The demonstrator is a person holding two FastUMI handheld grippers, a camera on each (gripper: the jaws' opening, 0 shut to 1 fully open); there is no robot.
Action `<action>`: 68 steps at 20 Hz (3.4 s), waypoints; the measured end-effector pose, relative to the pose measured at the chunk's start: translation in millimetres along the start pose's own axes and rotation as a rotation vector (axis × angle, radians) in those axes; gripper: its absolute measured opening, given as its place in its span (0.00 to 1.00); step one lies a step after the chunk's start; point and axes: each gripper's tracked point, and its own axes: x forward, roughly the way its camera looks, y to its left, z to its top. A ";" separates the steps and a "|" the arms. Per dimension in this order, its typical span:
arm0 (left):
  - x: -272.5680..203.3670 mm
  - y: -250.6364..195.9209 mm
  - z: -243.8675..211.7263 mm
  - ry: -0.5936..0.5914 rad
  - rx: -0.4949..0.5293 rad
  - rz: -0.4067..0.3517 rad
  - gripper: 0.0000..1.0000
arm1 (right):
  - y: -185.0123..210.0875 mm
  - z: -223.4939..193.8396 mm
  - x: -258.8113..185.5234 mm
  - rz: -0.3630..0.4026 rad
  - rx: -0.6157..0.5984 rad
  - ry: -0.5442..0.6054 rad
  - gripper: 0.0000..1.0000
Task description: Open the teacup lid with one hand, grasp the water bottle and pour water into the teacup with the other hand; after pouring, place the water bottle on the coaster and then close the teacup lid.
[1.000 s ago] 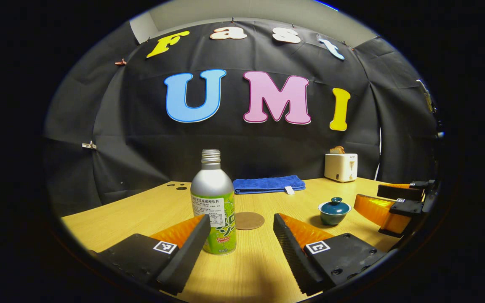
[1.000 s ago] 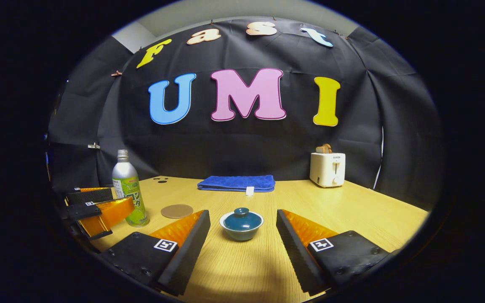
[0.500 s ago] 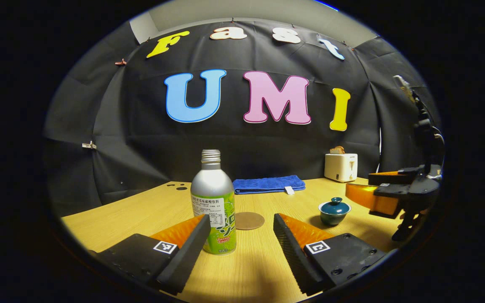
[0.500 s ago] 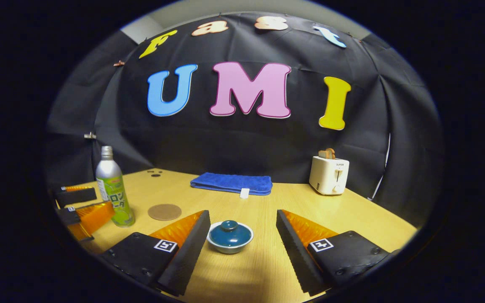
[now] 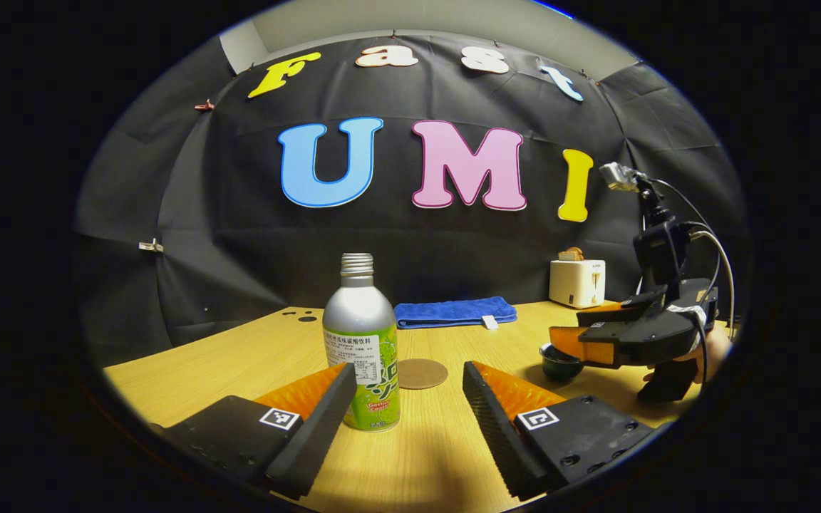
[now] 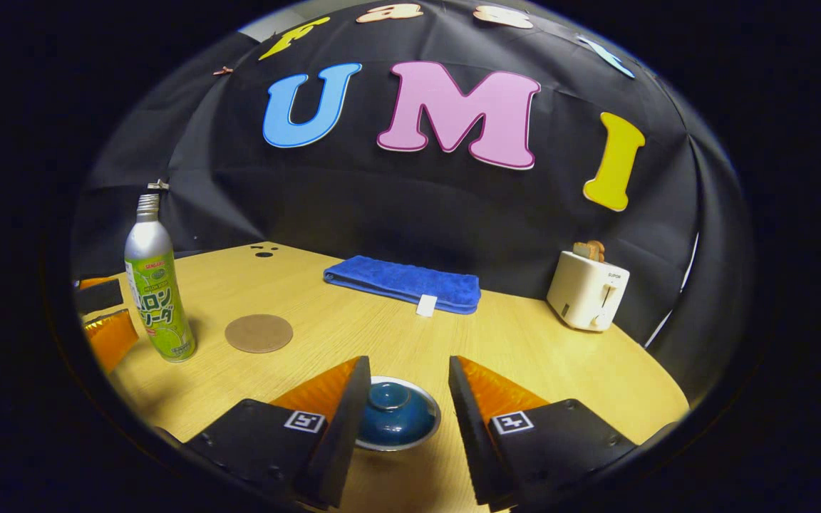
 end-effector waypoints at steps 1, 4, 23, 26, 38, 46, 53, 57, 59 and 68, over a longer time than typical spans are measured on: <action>0.1 -0.2 -0.8 0.000 0.000 0.000 0.95 | 2.3 -1.6 1.2 0.004 -0.010 0.009 0.69; 0.3 -0.3 0.0 0.000 0.000 0.000 0.95 | 4.5 -5.8 4.7 0.015 -0.047 0.024 0.69; -10.2 24.7 12.1 -0.081 -0.003 0.074 0.95 | 9.7 31.9 -17.2 0.085 0.022 -0.072 0.30; 3.4 30.4 2.2 -0.018 0.000 0.074 0.95 | -7.0 40.4 -34.0 0.075 0.089 -0.101 0.30; 64.8 45.7 0.4 0.000 0.004 0.030 0.95 | -40.8 -2.7 -77.7 0.042 0.192 -0.121 0.30; 87.8 45.3 -0.3 0.003 0.012 0.002 0.84 | -38.9 -0.4 -75.0 0.055 0.184 -0.177 0.30; 89.7 9.8 10.6 0.004 0.288 -0.067 0.81 | -66.9 4.3 -69.4 -0.031 0.177 -0.235 0.29; 97.6 -17.3 22.5 -0.026 0.629 -0.118 0.81 | -80.7 2.4 -66.5 -0.040 0.181 -0.233 0.29; 104.3 -30.0 24.0 -0.039 0.806 -0.139 0.80 | -87.9 1.0 -66.8 -0.064 0.182 -0.235 0.29; 127.0 -81.7 0.6 -0.054 1.239 -0.297 0.80 | -83.6 1.4 -67.3 -0.049 0.181 -0.237 0.29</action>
